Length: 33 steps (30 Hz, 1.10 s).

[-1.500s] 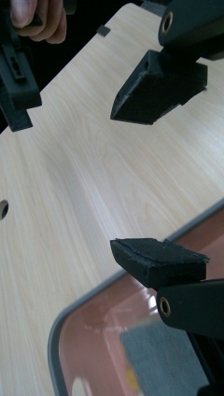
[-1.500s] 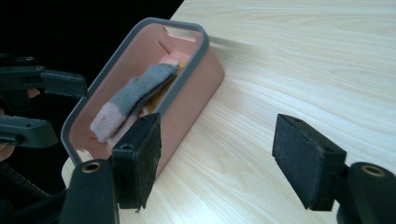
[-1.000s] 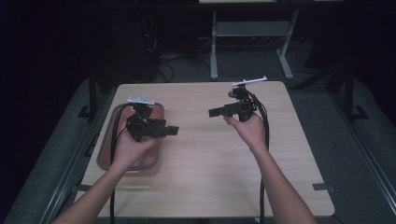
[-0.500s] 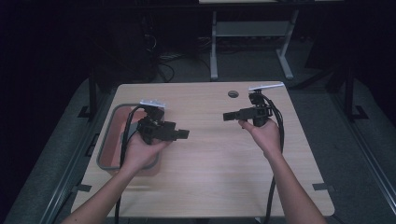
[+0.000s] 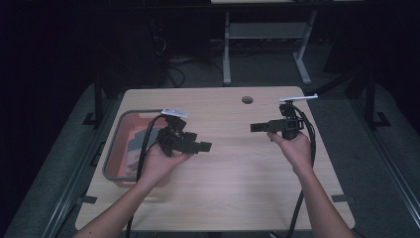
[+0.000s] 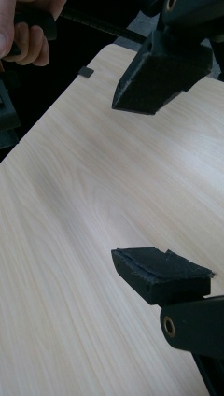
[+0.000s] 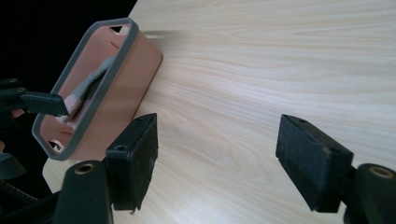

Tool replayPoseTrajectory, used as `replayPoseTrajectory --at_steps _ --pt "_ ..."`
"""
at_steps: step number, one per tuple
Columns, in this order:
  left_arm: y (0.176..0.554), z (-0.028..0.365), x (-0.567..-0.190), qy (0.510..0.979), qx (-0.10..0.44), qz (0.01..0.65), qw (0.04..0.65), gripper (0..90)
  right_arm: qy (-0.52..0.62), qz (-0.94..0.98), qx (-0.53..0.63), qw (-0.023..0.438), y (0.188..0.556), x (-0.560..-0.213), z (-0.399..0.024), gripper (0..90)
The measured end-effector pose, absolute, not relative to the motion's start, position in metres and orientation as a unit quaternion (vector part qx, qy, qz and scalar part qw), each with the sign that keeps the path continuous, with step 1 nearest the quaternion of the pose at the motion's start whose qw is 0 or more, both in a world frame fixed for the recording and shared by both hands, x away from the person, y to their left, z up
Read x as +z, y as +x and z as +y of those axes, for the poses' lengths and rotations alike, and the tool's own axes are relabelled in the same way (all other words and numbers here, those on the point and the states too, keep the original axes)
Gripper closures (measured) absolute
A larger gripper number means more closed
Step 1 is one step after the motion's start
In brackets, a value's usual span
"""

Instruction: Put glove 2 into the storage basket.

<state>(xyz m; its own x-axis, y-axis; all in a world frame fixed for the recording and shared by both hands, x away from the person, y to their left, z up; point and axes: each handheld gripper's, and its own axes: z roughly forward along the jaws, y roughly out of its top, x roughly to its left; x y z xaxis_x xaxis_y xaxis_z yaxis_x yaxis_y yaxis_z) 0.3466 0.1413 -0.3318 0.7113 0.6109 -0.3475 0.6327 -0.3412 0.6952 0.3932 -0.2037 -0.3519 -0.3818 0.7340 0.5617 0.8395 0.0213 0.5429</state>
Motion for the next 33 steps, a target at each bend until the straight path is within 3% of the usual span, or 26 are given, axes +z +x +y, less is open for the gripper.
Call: replayPoseTrajectory --at_steps 33 --pt "0.332 0.103 -0.357 0.833 -0.030 0.354 0.423 22.9 -0.591 -0.690 -0.414 0.063 0.364 -0.386 -0.256 28.7"
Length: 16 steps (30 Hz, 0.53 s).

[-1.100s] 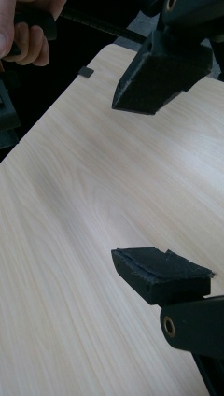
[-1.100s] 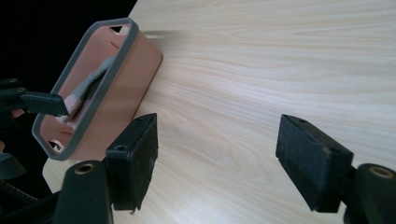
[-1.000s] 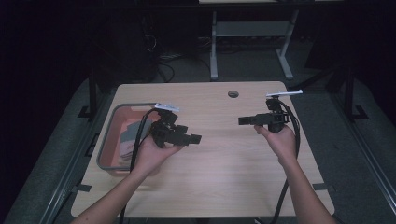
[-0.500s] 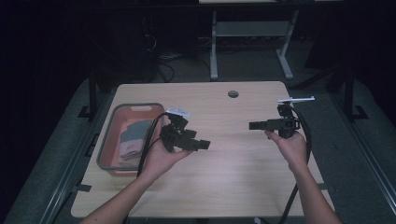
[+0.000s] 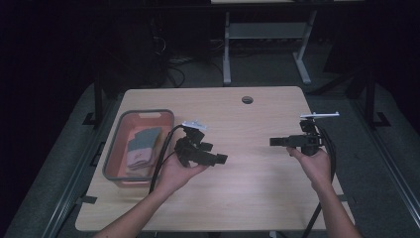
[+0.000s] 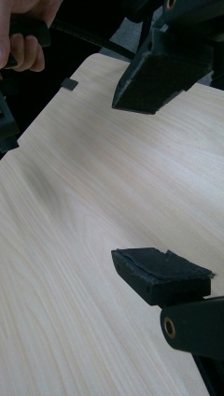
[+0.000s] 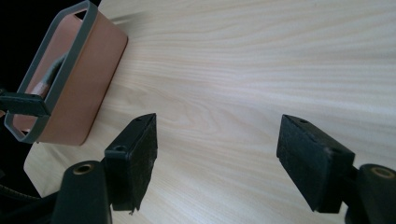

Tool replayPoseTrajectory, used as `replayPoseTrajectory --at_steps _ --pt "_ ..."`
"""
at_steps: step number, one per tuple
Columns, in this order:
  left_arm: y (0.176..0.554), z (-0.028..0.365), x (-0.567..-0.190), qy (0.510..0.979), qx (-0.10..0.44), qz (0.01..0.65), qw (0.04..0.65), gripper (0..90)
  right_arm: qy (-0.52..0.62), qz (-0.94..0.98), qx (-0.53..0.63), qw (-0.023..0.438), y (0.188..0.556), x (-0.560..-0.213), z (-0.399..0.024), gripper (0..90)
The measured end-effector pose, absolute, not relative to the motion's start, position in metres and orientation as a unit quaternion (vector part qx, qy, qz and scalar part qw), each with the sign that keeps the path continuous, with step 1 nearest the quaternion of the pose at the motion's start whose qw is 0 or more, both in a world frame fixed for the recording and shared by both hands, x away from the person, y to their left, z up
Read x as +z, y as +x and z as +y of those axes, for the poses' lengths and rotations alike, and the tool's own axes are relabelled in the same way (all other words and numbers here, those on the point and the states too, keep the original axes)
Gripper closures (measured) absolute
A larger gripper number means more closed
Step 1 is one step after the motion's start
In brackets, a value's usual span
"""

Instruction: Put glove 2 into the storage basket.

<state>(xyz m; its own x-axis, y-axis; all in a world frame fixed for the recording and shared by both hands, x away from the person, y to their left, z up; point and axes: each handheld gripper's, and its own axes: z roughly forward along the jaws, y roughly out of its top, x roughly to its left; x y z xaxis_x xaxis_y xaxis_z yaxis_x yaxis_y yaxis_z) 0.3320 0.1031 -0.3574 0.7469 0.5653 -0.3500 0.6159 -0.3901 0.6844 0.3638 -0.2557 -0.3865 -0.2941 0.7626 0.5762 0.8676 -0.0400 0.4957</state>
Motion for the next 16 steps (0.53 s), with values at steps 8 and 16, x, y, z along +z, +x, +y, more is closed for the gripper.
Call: replayPoseTrajectory --at_steps 8,16 --pt "0.324 0.096 -0.366 0.837 -0.030 0.346 0.423 22.9 -0.597 -0.685 -0.411 0.065 0.353 -0.397 -0.264 28.7" --pt "0.314 0.090 -0.376 0.838 -0.029 0.340 0.427 22.9 -0.595 -0.688 -0.411 0.064 0.338 -0.409 -0.269 28.7"
